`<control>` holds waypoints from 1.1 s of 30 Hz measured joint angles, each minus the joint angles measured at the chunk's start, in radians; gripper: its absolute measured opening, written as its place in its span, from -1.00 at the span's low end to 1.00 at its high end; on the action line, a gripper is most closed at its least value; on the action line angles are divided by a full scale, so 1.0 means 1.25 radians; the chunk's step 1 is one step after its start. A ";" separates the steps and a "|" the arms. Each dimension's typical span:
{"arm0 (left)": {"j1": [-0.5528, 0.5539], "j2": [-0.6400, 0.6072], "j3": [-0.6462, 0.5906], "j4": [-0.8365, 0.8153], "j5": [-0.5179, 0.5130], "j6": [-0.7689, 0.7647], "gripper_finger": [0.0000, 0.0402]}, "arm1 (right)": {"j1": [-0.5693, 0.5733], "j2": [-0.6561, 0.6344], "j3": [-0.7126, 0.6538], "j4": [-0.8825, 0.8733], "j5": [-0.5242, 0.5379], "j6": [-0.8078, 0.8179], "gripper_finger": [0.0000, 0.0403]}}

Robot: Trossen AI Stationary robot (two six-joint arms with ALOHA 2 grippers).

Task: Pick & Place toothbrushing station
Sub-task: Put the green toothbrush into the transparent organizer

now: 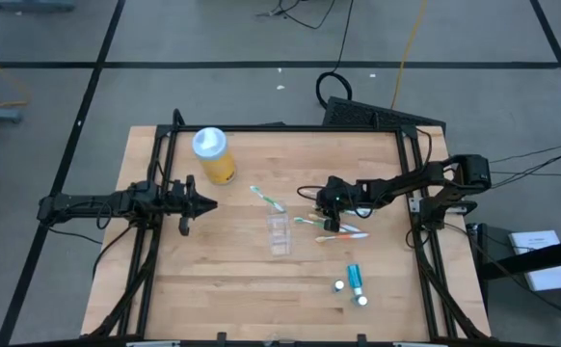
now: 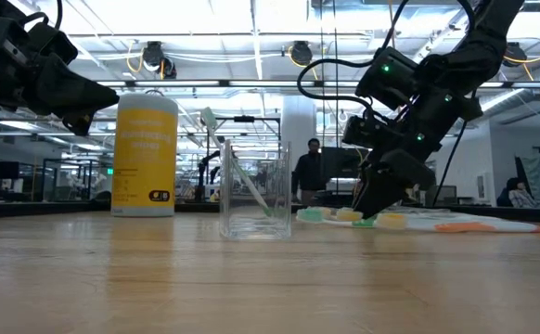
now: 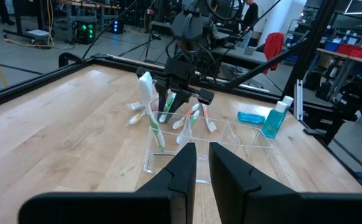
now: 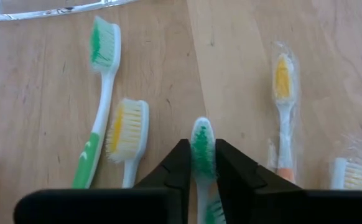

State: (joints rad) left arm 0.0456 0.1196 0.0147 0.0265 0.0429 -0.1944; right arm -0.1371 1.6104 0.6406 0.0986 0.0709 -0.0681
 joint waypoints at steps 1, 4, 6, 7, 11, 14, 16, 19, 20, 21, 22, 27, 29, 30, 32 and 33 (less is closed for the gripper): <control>0.000 0.000 0.000 0.000 0.000 0.000 -0.76 | 0.000 0.000 0.000 0.002 0.001 0.000 -0.77; 0.000 0.000 0.000 0.000 0.000 0.000 -0.76 | 0.000 -0.002 -0.001 0.016 0.002 0.000 -0.71; 0.000 0.000 0.000 0.000 0.000 0.000 -0.76 | 0.000 -0.011 -0.003 0.029 0.004 -0.001 -0.71; 0.000 0.000 0.000 0.000 0.000 0.000 -0.76 | 0.000 -0.014 -0.003 0.038 0.005 -0.001 -0.72; 0.000 0.000 0.000 0.000 0.000 0.000 -0.76 | -0.002 -0.042 -0.004 0.055 0.012 -0.001 -0.77; 0.000 0.000 0.000 0.000 0.000 0.000 -0.76 | -0.001 -0.062 -0.003 0.068 0.008 0.001 -0.76; 0.000 0.000 0.000 0.000 0.000 0.000 -0.76 | 0.002 -0.066 -0.003 0.094 0.006 0.002 -0.75; 0.000 0.000 0.000 0.000 0.000 0.000 -0.76 | 0.006 -0.066 -0.003 0.114 0.005 0.002 -0.75; 0.000 0.000 0.000 0.000 0.000 0.000 -0.76 | 0.006 -0.066 -0.003 0.124 0.001 0.003 -0.75; 0.000 0.000 0.000 0.000 0.000 0.000 -0.76 | 0.006 -0.066 -0.003 0.133 -0.009 0.003 -0.75; 0.000 0.000 0.000 0.000 -0.001 0.000 -0.76 | 0.006 -0.067 -0.003 0.142 -0.017 0.003 -0.75; 0.000 0.000 0.000 0.000 0.000 0.000 -0.76 | 0.006 -0.067 -0.002 0.204 -0.018 0.024 -0.75; 0.000 0.000 0.000 0.000 0.000 0.000 -0.76 | 0.006 -0.067 -0.002 0.240 -0.032 0.024 -0.75; 0.000 0.000 0.000 0.000 0.000 0.000 -0.76 | 0.006 -0.067 -0.002 0.260 -0.046 0.024 -0.75; 0.000 0.000 0.000 0.000 0.000 0.000 -0.76 | 0.006 -0.067 -0.002 0.306 -0.062 0.024 -0.75; 0.000 0.000 0.000 0.000 0.000 0.000 -0.76 | 0.007 -0.067 -0.001 0.328 -0.063 0.024 -0.75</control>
State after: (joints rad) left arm 0.0456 0.1196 0.0147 0.0266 0.0426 -0.1943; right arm -0.1284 1.5269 0.6388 0.5080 -0.0073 -0.0379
